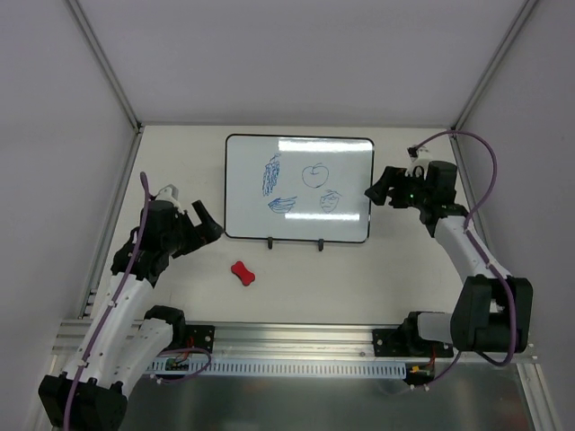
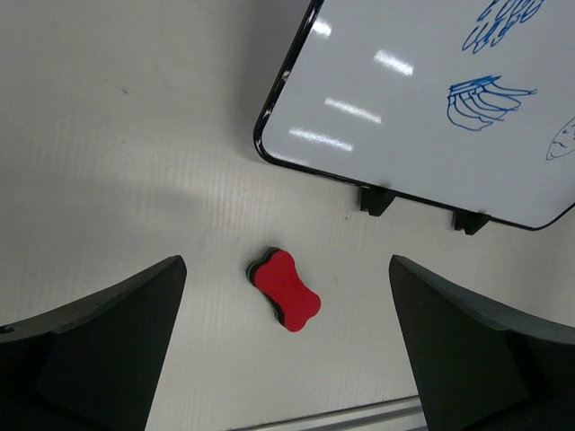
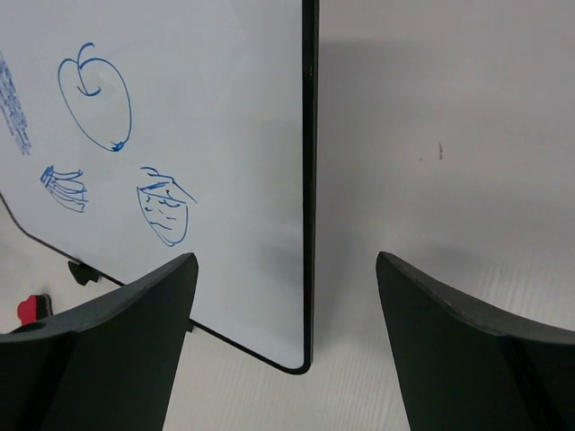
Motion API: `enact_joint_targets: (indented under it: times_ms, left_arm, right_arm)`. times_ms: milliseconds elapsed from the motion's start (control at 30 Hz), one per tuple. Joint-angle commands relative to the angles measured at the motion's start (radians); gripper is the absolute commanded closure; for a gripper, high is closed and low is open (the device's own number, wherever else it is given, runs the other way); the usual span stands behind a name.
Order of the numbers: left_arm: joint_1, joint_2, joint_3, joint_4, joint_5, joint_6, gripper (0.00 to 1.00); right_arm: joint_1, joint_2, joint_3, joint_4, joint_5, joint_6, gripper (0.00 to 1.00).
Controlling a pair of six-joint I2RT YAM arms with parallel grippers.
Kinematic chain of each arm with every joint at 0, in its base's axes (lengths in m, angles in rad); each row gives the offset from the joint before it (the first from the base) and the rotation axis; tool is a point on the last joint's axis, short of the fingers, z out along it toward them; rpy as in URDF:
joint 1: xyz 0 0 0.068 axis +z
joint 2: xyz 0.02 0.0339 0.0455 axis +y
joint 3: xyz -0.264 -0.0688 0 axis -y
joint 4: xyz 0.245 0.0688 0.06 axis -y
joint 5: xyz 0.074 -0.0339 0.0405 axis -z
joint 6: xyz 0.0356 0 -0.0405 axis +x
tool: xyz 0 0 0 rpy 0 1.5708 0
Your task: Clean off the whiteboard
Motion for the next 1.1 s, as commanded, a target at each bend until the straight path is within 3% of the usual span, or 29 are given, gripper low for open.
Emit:
enact_joint_targets:
  times_ms: [0,400,600,1067]
  left_arm:
    - [-0.029,0.019,-0.026,-0.007,0.002,-0.076,0.01]
    - [-0.176,0.119,-0.098,-0.009,-0.121,-0.281,0.01]
    - [-0.219,0.186,-0.102,-0.007,-0.164,-0.331,0.01]
    - [-0.281,0.263,-0.099,-0.006,-0.230,-0.397,0.01]
  right_arm:
    - [-0.046,0.081,0.069,0.115,-0.244,-0.015,0.17]
    - [-0.089,0.251,0.117,0.137,-0.430,-0.088,0.47]
    - [-0.099,0.302,0.117,0.138,-0.439,-0.105,0.53]
    - [-0.107,0.359,0.088,0.137,-0.459,-0.142,0.83]
